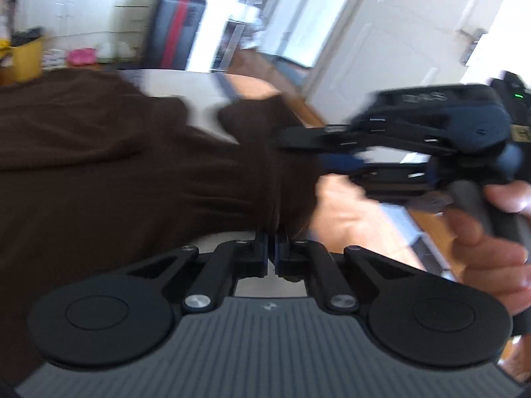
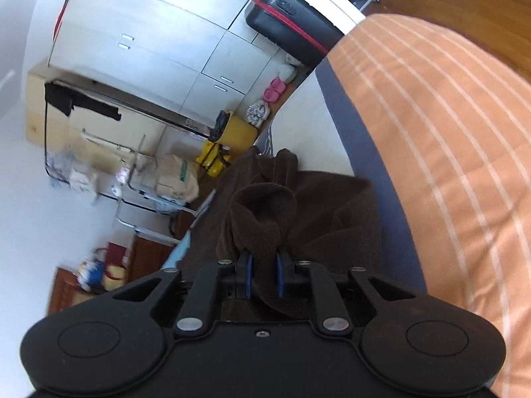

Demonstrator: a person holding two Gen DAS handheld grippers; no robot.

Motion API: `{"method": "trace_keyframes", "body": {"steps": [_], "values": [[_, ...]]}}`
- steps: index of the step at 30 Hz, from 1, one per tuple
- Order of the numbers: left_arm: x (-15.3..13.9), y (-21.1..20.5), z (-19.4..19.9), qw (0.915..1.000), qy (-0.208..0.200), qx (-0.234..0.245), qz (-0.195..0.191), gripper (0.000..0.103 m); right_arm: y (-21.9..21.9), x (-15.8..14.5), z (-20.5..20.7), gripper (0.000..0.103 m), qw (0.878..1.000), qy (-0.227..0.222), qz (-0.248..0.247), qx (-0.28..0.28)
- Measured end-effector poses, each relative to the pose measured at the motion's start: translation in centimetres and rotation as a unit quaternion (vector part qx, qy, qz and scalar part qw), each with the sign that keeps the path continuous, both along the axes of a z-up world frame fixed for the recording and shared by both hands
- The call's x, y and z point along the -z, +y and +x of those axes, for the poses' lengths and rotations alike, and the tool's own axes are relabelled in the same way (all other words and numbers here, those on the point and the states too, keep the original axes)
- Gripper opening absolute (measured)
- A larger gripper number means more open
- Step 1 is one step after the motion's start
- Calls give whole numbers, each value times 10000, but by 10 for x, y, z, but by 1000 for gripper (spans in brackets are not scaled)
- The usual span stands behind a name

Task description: Fold clothes

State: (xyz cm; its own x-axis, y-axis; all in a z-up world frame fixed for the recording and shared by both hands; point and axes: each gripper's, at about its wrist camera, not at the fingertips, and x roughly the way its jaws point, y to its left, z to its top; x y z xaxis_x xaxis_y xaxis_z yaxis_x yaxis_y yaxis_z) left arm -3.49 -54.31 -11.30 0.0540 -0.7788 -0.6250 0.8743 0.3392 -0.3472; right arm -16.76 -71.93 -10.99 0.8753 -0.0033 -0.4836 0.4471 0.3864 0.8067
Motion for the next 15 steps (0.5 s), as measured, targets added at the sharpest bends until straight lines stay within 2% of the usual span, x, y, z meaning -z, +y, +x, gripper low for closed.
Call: {"method": "trace_keyframes", "body": {"steps": [4,8,12,15], "values": [[-22,35,22,9965,-655,-520,-22,3,1,-6,5,21,9989,20,-444,163],[-41,71,51,9902,-865,-1091,-107,3,8,-11,19,22,9967,61,-799,92],[-57,117,78,9820,-1166,-1482,-22,3,11,-17,22,34,9934,264,-1119,25],[-65,150,98,9781,-1260,-1656,30,3,13,-14,24,39,9909,543,-1230,65]]}}
